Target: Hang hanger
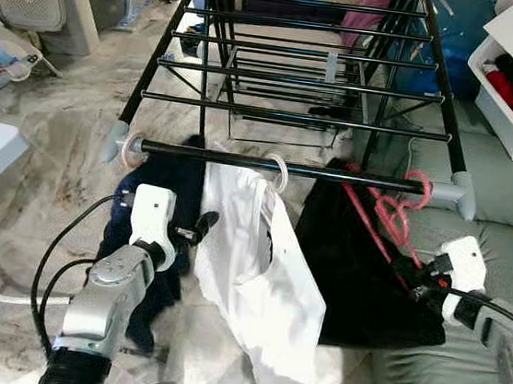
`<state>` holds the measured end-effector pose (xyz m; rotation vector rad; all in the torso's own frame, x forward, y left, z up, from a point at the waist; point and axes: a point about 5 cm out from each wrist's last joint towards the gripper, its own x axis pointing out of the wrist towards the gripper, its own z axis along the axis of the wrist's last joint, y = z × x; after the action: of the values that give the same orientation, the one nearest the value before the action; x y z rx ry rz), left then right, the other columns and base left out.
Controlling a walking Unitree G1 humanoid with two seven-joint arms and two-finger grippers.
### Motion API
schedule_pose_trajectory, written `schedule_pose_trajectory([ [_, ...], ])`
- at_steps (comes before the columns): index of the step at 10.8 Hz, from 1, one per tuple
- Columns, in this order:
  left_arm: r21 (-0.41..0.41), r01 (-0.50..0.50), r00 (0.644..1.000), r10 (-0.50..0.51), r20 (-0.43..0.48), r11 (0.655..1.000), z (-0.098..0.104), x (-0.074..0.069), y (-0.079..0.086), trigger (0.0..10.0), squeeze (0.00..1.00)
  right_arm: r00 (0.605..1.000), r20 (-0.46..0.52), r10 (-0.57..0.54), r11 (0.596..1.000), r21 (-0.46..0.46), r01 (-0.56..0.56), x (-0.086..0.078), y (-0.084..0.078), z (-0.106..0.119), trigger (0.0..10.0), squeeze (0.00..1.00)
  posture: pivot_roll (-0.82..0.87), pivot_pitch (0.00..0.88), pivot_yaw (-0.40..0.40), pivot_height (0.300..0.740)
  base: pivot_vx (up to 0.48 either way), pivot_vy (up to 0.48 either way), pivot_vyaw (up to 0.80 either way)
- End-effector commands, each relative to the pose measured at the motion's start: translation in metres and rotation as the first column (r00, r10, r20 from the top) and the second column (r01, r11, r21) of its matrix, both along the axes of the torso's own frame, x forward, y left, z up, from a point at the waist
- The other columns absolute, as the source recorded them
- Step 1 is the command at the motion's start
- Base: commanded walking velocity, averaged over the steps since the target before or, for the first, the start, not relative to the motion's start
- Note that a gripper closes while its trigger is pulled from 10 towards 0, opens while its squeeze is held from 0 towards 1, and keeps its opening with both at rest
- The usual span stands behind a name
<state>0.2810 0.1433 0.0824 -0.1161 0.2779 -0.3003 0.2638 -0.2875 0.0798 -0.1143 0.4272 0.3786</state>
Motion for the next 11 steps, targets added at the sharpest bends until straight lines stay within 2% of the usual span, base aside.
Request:
schedule_pose_trajectory([
  [1,0.016,-0.027,0.999,0.026,0.02,1.0,0.003,0.002,0.005,10.0,0.0,0.985,0.122,-0.12,0.993,0.022,0.118,0.003,-0.003,0.017,0.0,0.0,-0.1,0.0,0.044,0.74,0.0,0.0,0.0],
  [2,0.013,-0.046,0.998,0.046,0.031,0.999,0.005,0.001,0.01,10.0,0.0,0.94,0.212,-0.267,0.964,0.065,0.259,-0.001,-0.002,0.024,1.1,0.0,-0.1,0.0,0.048,0.74,0.0,0.0,0.0],
  [3,0.015,-0.059,0.998,0.058,0.029,0.998,0.001,-0.001,0.013,10.0,0.0,0.893,0.26,-0.369,0.929,0.114,0.351,-0.015,0.009,0.023,4.2,0.0,-0.1,0.0,0.055,0.74,0.0,0.0,0.0],
  [4,0.023,-0.06,0.998,0.059,0.029,0.998,-0.003,-0.004,0.012,10.0,0.0,0.882,0.26,-0.394,0.919,0.142,0.369,-0.031,0.027,0.014,10.0,0.0,-0.11,0.0,0.066,0.74,0.0,0.0,0.0],
  [6,0.043,-0.06,0.998,0.058,0.033,0.997,-0.007,-0.004,0.006,10.0,0.0,0.89,0.224,-0.397,0.918,0.109,0.382,-0.052,0.05,-0.005,10.0,0.0,-0.1,0.0,0.066,0.74,0.0,0.0,0.0],
  [7,0.044,-0.048,0.998,0.046,0.036,0.998,-0.009,-0.004,0.003,10.0,0.0,0.891,0.215,-0.4,0.916,0.126,0.381,-0.057,0.06,-0.009,10.0,0.0,-0.1,0.0,0.064,0.74,0.0,0.0,0.0],
  [9,0.059,-0.05,0.998,0.048,0.044,0.997,-0.011,-0.005,0.003,10.0,0.0,0.913,0.244,-0.326,0.945,0.095,0.312,-0.061,0.075,-0.012,10.0,0.0,-0.1,0.0,0.066,0.74,0.0,0.0,0.0],
  [11,0.077,-0.062,0.997,0.057,0.053,0.995,-0.015,-0.01,0.007,10.0,0.0,0.884,0.194,-0.426,0.904,0.07,0.421,-0.083,0.073,-0.021,10.0,0.0,-0.09,0.0,0.076,0.74,0.0,0.0,0.0],
])
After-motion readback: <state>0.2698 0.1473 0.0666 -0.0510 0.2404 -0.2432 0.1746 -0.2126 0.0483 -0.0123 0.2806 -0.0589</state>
